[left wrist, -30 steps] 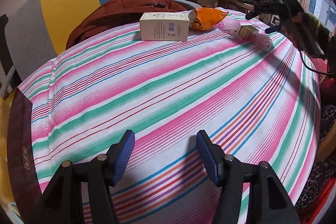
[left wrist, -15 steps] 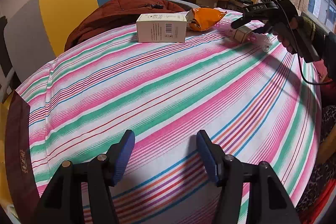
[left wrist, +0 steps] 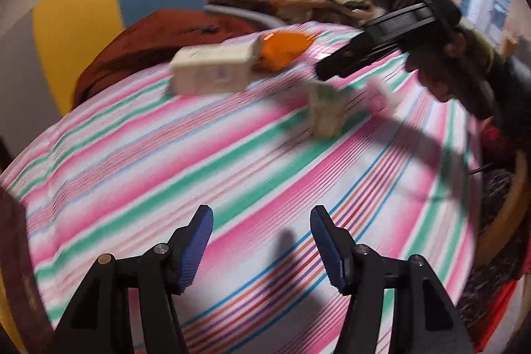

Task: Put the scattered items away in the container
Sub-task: 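Grasp the green tea box with the left tool while the right tool grasps a pink roller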

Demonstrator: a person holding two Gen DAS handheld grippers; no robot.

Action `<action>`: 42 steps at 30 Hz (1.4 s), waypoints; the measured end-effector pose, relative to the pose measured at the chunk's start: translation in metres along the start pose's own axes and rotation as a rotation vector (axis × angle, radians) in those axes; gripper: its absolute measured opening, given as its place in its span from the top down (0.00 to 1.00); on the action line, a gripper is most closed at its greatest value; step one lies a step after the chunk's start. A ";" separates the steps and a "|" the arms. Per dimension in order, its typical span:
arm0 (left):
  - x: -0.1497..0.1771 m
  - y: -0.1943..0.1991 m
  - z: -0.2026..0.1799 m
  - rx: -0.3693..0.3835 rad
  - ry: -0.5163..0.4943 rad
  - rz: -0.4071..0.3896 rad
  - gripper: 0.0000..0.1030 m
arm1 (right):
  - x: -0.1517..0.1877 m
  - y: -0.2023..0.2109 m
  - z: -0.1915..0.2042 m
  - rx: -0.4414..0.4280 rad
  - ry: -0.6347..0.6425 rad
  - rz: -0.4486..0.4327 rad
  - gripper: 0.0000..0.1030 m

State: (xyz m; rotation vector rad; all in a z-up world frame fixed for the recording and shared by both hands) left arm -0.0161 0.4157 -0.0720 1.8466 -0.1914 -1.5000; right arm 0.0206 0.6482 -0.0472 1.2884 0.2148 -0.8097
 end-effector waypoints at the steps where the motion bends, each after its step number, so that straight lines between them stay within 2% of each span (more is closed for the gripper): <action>1: -0.007 -0.004 -0.005 0.015 -0.010 -0.003 0.40 | -0.002 0.007 -0.009 0.041 -0.027 -0.013 0.05; 4: -0.028 -0.015 -0.018 0.061 -0.037 -0.018 0.40 | 0.003 0.028 -0.044 0.183 -0.150 -0.031 0.05; 8: -0.044 -0.037 -0.035 0.095 -0.088 -0.013 0.40 | 0.025 0.044 -0.065 0.276 -0.238 -0.010 0.05; 11: -0.050 -0.053 -0.045 0.119 -0.124 0.000 0.40 | 0.031 0.037 -0.062 0.278 -0.262 0.020 0.04; 16: -0.056 -0.076 -0.047 0.142 -0.117 0.017 0.40 | 0.037 0.028 -0.055 0.294 -0.191 0.057 0.02; 21: -0.049 -0.095 -0.043 0.174 -0.086 0.069 0.62 | 0.035 0.022 -0.037 0.232 -0.084 0.077 0.00; 25: -0.047 -0.101 -0.043 0.189 -0.067 0.072 0.66 | 0.042 0.016 -0.031 0.240 0.010 0.128 0.00; 31: -0.046 -0.100 -0.045 0.185 -0.064 0.059 0.69 | 0.048 0.015 -0.026 0.222 0.052 0.159 0.01; 33: -0.045 -0.099 -0.044 0.178 -0.059 0.057 0.69 | 0.050 0.015 -0.026 0.238 0.068 0.170 0.04; 34: -0.045 -0.098 -0.044 0.172 -0.061 0.054 0.69 | 0.051 0.015 -0.027 0.252 0.079 0.173 0.12; 35: -0.044 -0.096 -0.043 0.163 -0.061 0.051 0.69 | 0.052 0.015 -0.028 0.274 0.097 0.176 0.29; 36: -0.043 -0.095 -0.041 0.155 -0.056 0.049 0.69 | 0.052 0.015 -0.028 0.291 0.117 0.172 0.35; 42: -0.029 -0.071 -0.014 0.077 0.025 0.027 0.69 | 0.051 0.019 -0.019 0.301 0.172 0.144 0.35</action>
Point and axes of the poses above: each gripper's, at about its wrist camera, not at the fingertips, and y roughly against the way its jaws point, z to its left, x to its underside, the point moved 6 cm from there along -y, roughly the way its jaws point, and after that the axes turned 12 degrees about -z, right-handed, at the moved point
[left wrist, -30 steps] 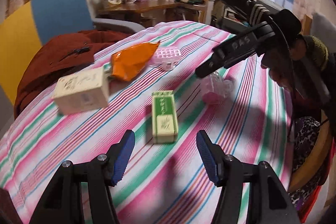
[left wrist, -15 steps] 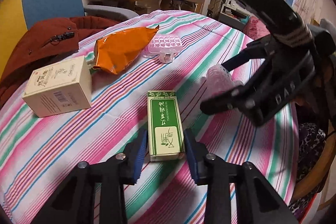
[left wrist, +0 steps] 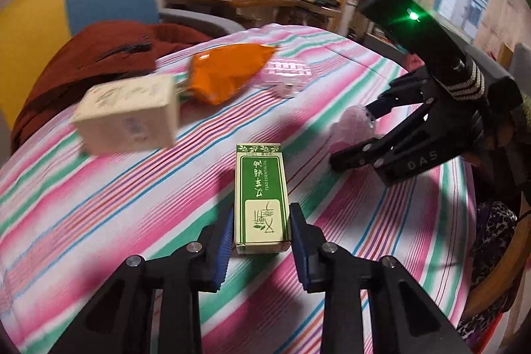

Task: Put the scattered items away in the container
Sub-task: 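Grasp the green tea box with the left tool while the right tool grasps a pink roller, then carry the green tea box and pink roller with both tools toward the gold tray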

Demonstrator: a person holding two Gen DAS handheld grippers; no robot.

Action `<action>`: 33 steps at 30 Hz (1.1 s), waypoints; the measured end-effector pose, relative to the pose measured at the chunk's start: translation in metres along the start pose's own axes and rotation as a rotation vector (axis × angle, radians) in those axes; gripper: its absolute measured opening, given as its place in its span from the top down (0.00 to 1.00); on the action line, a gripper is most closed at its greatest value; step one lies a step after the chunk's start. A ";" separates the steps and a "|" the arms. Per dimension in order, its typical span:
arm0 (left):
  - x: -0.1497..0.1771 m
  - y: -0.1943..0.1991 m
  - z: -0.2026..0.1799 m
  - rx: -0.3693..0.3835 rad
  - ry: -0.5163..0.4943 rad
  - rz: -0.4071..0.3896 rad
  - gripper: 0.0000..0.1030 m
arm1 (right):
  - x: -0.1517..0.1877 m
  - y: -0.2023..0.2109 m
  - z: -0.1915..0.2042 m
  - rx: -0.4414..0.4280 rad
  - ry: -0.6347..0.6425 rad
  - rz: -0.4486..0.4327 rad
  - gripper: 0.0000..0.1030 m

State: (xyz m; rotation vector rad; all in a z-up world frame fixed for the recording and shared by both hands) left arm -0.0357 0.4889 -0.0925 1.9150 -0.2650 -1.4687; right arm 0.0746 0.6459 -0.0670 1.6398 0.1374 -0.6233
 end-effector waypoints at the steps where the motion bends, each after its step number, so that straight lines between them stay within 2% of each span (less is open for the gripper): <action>1: 0.004 0.004 0.006 -0.021 0.014 0.002 0.69 | 0.000 0.001 0.001 -0.003 0.001 -0.005 0.35; 6: 0.026 0.036 0.029 -0.127 0.052 -0.022 0.69 | 0.000 0.007 0.029 -0.029 0.058 -0.039 0.35; 9: 0.040 0.059 0.041 -0.180 0.069 -0.041 0.69 | 0.000 0.013 0.043 -0.029 0.047 -0.074 0.35; 14: 0.058 0.099 0.054 -0.251 0.095 -0.083 0.69 | -0.008 0.030 0.087 -0.048 0.015 -0.182 0.35; 18: 0.063 0.137 0.060 -0.291 0.107 -0.145 0.69 | -0.006 0.043 0.133 -0.081 -0.029 -0.279 0.35; 20: 0.066 0.160 0.066 -0.307 0.123 -0.175 0.69 | 0.007 0.054 0.160 -0.103 -0.036 -0.327 0.35; 23: 0.071 0.191 0.079 -0.353 0.146 -0.213 0.69 | 0.002 0.069 0.202 -0.145 -0.040 -0.399 0.35; 25: 0.076 0.211 0.094 -0.391 0.174 -0.235 0.69 | -0.013 0.062 0.227 -0.173 -0.030 -0.437 0.35; 33: 0.112 0.281 0.154 -0.567 0.258 -0.272 0.69 | -0.045 0.083 0.325 -0.303 0.046 -0.532 0.35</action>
Point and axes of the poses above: each gripper's, at about its wrist camera, not at the fingertips, and y roughly against the way its jaws point, z to its left, x to its underside, the point moved 6 cm from there along -y, roughly the way its jaws point, and after that the axes turned 12 degrees about -z, right-handed, at the moved point
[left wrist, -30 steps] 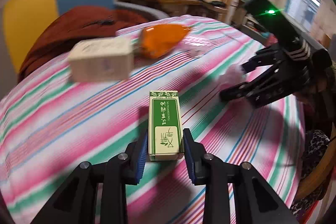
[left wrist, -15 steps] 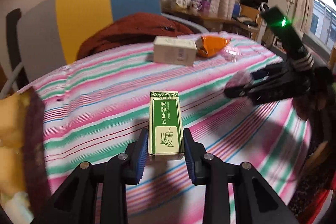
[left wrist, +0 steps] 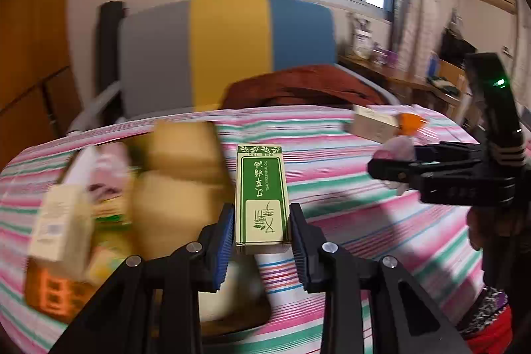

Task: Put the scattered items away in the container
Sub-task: 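Carry the green tea box and pink roller with both tools toward the gold tray, then lower the tea box and pink roller into the tray and open both tools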

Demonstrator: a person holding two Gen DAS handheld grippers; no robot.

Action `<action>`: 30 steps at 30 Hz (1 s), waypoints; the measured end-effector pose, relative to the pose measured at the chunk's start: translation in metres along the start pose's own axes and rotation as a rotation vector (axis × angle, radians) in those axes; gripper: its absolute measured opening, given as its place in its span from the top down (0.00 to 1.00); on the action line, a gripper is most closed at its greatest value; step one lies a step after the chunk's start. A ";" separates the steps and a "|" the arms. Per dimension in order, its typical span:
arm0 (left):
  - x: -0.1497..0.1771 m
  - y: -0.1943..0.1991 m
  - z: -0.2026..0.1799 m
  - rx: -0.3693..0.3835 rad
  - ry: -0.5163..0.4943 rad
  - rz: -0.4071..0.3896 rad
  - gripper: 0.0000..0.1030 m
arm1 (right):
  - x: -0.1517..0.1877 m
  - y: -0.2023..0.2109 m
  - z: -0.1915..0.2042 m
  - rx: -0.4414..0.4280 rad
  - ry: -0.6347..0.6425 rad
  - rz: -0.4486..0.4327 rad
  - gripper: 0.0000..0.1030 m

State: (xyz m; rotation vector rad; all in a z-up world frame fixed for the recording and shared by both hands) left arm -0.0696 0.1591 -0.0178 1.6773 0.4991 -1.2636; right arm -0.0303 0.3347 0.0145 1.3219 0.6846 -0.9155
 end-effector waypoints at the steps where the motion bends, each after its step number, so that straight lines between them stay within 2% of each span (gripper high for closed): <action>1: 0.001 0.001 0.010 -0.021 0.003 0.000 0.69 | -0.004 -0.003 0.010 -0.017 0.001 -0.008 0.35; 8: 0.010 0.012 0.072 -0.156 0.044 -0.002 0.69 | -0.040 -0.030 0.089 -0.130 0.051 -0.055 0.35; 12: 0.017 0.010 0.093 -0.204 0.072 0.008 0.70 | -0.054 -0.049 0.123 -0.171 0.078 -0.057 0.35; 20: 0.032 -0.006 0.108 -0.229 0.106 0.041 0.70 | -0.068 -0.081 0.166 -0.211 0.147 -0.013 0.35; 30: 0.044 -0.012 0.127 -0.259 0.137 0.053 0.70 | -0.072 -0.122 0.190 -0.221 0.181 0.037 0.35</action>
Point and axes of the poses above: each gripper's, at about its wrist camera, not at the fingertips, and y roughly against the way its jaws point, z to its left, x to its underside, the point moved 6 cm from there along -y, roughly the way its jaws point, and after that the axes turned 12 degrees about -z, right-handed, at the moved point
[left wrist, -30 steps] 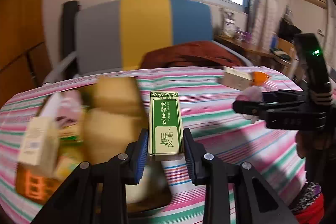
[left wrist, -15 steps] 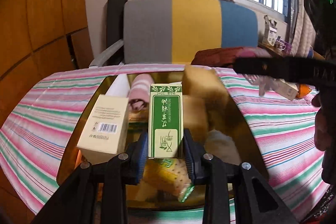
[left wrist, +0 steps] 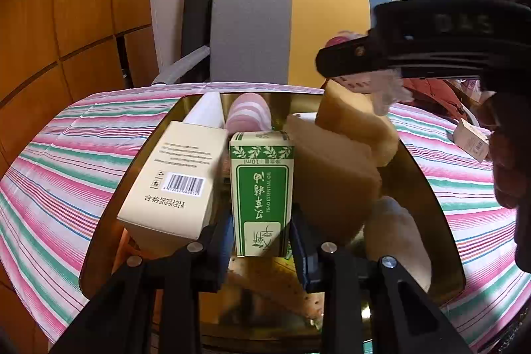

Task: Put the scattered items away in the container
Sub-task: 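Lower the tea box and pink roller into the tray and open both tools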

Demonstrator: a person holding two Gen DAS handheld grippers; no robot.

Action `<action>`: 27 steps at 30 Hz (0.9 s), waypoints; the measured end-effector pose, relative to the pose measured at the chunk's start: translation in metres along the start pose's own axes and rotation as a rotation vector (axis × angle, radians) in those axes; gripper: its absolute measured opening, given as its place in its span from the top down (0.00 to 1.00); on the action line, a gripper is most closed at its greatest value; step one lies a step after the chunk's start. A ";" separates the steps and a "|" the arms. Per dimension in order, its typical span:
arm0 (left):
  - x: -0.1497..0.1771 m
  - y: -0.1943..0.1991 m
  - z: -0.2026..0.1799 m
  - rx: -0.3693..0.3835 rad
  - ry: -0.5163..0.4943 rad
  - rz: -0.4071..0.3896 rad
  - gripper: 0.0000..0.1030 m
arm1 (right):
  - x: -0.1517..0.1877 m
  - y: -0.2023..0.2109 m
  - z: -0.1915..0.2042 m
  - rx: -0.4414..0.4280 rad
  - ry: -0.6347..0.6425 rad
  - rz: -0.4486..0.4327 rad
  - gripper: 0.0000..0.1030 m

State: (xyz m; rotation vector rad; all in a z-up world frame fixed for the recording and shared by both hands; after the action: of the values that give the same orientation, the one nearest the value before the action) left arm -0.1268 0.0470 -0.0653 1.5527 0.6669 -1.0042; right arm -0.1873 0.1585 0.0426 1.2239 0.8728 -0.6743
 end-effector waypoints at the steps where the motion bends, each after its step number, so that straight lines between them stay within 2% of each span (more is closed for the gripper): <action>1: 0.000 0.000 0.001 -0.002 0.000 0.000 0.70 | 0.000 -0.004 0.001 0.000 0.000 0.004 0.35; 10: 0.001 -0.001 0.004 -0.001 0.000 -0.013 0.68 | 0.002 -0.028 0.008 -0.011 0.006 0.021 0.35; 12: 0.000 0.000 0.004 0.007 0.001 -0.019 0.63 | 0.000 -0.032 0.007 -0.018 -0.007 0.013 0.34; 13: 0.000 0.001 0.003 0.011 0.003 -0.020 0.62 | -0.001 -0.033 0.007 -0.030 -0.021 0.012 0.30; 14: 0.000 0.001 0.003 0.017 0.005 -0.022 0.60 | -0.003 -0.034 0.006 -0.044 -0.044 0.011 0.21; 17: 0.000 0.002 0.004 0.015 0.004 -0.028 0.59 | -0.008 -0.033 0.002 -0.082 -0.103 -0.015 0.10; 24: -0.007 0.008 0.006 0.009 0.011 -0.062 0.58 | -0.012 -0.017 0.001 -0.102 -0.118 -0.062 0.09; 27: -0.009 0.009 0.008 0.005 0.014 -0.067 0.58 | -0.013 0.000 -0.003 -0.079 -0.108 -0.124 0.09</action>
State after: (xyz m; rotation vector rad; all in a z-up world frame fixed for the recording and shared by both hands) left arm -0.1258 0.0381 -0.0530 1.5519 0.7306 -1.0468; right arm -0.1947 0.1610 0.0529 1.0596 0.8822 -0.7902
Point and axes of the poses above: each gripper's, at about its wrist camera, not at the fingertips, and y roughly against the way its jaws point, z to its left, x to its underside, the point moved 6 cm from there along -y, roughly the way its jaws point, and after that the axes turned 12 degrees about -z, right-handed, at the moved point
